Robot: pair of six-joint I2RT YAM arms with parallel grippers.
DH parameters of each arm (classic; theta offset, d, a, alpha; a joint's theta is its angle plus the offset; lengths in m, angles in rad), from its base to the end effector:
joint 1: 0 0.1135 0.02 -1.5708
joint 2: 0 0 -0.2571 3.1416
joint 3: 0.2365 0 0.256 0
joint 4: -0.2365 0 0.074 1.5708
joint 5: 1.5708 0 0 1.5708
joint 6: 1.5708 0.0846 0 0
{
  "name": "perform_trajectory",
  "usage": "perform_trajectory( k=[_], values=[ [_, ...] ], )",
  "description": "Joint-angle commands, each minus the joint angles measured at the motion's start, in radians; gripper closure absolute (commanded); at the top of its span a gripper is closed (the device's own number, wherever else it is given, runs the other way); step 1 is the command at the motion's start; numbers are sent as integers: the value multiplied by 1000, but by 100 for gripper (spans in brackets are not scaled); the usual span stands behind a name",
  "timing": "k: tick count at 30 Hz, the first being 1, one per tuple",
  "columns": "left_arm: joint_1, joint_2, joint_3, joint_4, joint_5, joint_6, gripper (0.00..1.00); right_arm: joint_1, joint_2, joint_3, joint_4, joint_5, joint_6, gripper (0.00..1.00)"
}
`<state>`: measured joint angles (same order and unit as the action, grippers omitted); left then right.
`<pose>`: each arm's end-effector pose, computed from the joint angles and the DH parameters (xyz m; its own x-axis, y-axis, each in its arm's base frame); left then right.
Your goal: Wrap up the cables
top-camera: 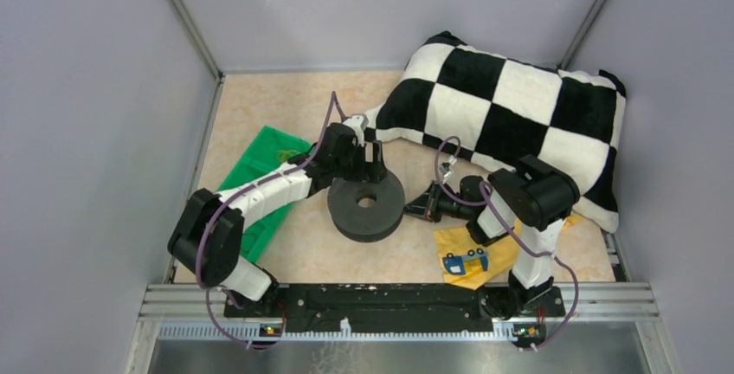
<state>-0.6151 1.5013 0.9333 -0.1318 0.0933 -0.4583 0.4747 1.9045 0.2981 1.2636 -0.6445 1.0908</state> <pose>0.2938 -0.2172 0.1847 -0.7517 -0.0083 -0.6595 0.3347 0.8568 -0.3923 0.2335 0.1772 0.0580 -0.9085 0.3303 -0.2558 -0.1359 0.3452 0.9286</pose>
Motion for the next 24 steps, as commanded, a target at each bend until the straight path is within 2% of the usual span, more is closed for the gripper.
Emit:
perform_trajectory(
  k=[1,13,17,24],
  values=[
    [-33,66,14,22,124,14,4,-9,-16,43,19,1,-31,100],
    [-61,91,54,35,172,34,3,-16,-20,136,-149,54,-111,99],
    [-64,97,56,38,190,38,4,-19,-38,145,-191,66,-148,78],
    [-66,93,56,41,192,40,4,-20,-67,127,-207,87,-158,76]
  ],
)
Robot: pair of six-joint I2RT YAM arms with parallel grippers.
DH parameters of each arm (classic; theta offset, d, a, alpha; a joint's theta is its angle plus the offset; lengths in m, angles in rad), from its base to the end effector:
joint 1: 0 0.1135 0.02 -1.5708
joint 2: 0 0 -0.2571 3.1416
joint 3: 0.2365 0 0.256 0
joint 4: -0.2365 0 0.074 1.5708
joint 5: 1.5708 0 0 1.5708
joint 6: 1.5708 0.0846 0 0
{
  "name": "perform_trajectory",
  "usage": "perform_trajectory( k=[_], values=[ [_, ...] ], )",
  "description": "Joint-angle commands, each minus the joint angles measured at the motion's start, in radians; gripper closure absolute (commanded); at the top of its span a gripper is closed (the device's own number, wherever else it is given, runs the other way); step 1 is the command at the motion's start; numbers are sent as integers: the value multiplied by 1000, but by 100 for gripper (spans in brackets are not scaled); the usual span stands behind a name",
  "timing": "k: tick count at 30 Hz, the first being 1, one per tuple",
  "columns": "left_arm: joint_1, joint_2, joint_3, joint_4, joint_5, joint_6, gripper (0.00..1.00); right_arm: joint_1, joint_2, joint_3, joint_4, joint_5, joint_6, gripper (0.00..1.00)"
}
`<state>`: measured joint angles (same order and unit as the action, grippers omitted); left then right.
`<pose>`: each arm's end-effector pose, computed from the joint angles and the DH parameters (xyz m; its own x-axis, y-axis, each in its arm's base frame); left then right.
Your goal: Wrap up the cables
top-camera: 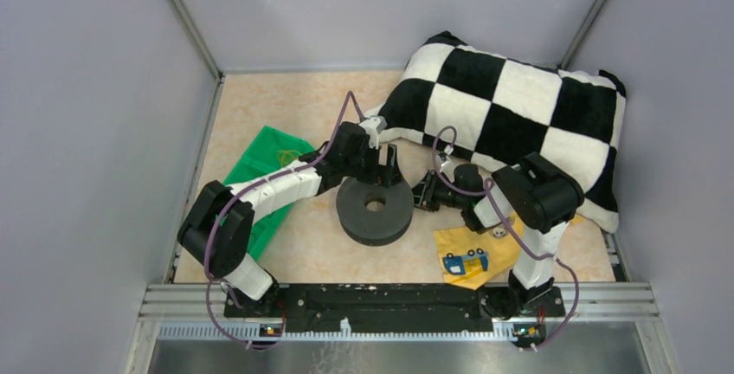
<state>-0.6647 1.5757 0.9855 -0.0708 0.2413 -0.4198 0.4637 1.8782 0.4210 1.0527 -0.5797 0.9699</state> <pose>0.2903 -0.2532 0.1861 -0.7459 0.0817 -0.6610 0.4856 0.7460 -0.4557 0.2643 0.1840 0.0611 -0.8791 0.3319 -0.3419 -0.1759 0.4409 0.8802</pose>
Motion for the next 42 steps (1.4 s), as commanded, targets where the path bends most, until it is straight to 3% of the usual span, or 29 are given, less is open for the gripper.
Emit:
perform_trajectory(
  k=[1,18,24,30,33,36,38,42],
  values=[
    [-17,19,4,-21,45,2,4,-8,-42,3,4,23,-37,76],
    [-18,17,19,-37,36,22,3,-19,-175,-46,-78,51,-52,75],
    [-18,18,44,-58,34,42,3,-39,-314,-44,-257,81,-119,61],
    [-20,-5,76,-79,37,50,2,-83,-505,-11,-625,169,-255,51],
    [-24,-54,97,-98,19,64,2,-103,-675,27,-911,308,-355,46],
    [-25,-110,126,-119,8,79,1,-105,-857,79,-1173,469,-436,33],
    [-26,-147,156,-148,9,86,1,-105,-968,124,-1315,564,-476,23],
    [-32,-260,191,-194,3,97,1,-105,-1140,229,-1546,756,-548,17]
  ],
)
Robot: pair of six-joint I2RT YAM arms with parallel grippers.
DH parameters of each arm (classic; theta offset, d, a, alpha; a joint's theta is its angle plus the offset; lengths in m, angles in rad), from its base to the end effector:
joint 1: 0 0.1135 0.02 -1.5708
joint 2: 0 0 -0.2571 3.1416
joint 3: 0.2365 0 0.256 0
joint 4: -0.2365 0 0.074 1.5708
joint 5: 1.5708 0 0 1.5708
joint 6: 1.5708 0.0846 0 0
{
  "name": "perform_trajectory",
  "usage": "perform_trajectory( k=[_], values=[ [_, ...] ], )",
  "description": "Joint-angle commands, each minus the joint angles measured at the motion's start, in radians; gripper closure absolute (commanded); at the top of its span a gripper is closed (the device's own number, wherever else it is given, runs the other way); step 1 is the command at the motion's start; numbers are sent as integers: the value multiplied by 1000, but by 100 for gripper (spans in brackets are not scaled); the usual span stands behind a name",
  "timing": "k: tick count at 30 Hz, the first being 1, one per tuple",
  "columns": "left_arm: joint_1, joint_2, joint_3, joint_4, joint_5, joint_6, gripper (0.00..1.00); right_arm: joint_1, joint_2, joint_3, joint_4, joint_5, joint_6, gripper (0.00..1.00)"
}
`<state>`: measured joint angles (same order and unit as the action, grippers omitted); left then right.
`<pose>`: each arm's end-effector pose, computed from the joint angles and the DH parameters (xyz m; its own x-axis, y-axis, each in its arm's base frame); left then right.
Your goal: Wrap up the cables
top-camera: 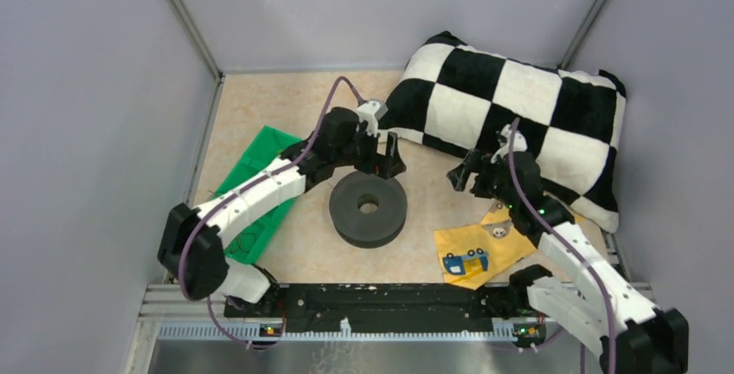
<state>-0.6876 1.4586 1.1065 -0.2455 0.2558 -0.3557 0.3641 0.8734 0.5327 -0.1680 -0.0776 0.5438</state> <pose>0.2757 -0.2541 0.2518 -0.6777 0.1206 -0.7254 0.5757 0.7007 -0.4213 0.2292 0.0944 0.2068 -0.6059 0.3211 -0.7279 -0.1225 0.8663 0.4842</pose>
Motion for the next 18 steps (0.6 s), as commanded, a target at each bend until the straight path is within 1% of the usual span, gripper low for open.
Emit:
perform_trajectory(
  k=[1,2,4,7,9,12,14,18],
  values=[
    [-10,-179,69,-34,-32,32,1,-5,-159,146,-384,309,-129,4],
    [-9,-222,62,-43,-54,34,1,-5,-179,172,-437,363,-131,2],
    [-10,-311,35,-64,-105,50,1,-5,-206,235,-521,474,-90,1],
    [-9,-449,-20,-107,-203,54,1,-5,-228,297,-605,513,-27,1],
    [-9,-535,-47,-177,-262,33,1,-4,-235,309,-633,539,-3,1],
    [-9,-577,-47,-298,-300,2,1,-4,-229,305,-663,578,30,1],
    [-9,-585,-46,-361,-324,-28,1,-4,-206,323,-692,568,42,1],
    [-9,-625,-77,-389,-398,-66,1,-5,-158,344,-705,556,33,1]
  ],
)
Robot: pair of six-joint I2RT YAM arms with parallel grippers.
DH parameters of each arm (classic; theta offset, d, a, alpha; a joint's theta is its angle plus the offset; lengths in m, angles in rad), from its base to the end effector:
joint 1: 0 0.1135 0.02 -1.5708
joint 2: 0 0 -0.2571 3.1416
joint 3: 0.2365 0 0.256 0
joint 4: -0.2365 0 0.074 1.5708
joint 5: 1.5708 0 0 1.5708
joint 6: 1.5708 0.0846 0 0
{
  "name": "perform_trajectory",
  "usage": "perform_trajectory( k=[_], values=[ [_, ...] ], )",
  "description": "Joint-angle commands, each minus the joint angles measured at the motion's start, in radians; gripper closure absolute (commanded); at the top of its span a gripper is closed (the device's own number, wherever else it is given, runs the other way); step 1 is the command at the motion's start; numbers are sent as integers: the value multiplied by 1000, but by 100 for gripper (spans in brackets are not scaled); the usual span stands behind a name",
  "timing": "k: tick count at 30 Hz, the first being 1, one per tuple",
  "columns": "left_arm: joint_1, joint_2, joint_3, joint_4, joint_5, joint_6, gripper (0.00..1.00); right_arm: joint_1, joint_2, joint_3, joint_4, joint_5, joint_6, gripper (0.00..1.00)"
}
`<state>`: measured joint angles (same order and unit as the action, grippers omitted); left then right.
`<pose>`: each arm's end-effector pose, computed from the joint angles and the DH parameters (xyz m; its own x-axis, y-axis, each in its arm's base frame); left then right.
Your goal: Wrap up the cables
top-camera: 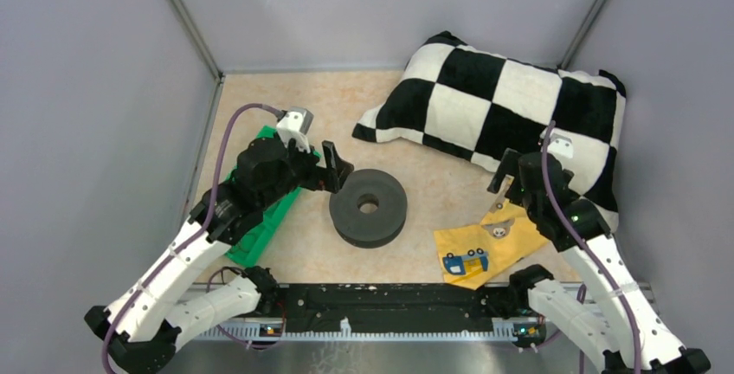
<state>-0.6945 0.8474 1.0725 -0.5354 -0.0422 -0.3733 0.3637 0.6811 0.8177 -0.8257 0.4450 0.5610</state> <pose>0.1790 -0.1444 0.3718 -0.4404 -0.1074 -0.8914 0.4811 0.8100 -0.3353 0.1762 0.0281 0.2731 -0.5088 0.3202 -0.7991 0.3072 0.9347 0.1789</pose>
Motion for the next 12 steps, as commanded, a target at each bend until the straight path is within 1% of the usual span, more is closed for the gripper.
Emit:
perform_trajectory(
  k=[1,7,12],
  values=[
    [-2,-28,-54,-86,-108,-47,1,-3,36,54,-44,37,19,1],
    [-3,-103,-132,-1,-100,-6,1,-4,11,29,-9,19,10,1],
    [-2,-105,-158,20,-114,-6,1,-3,-9,17,26,-28,-20,1]
  ],
)
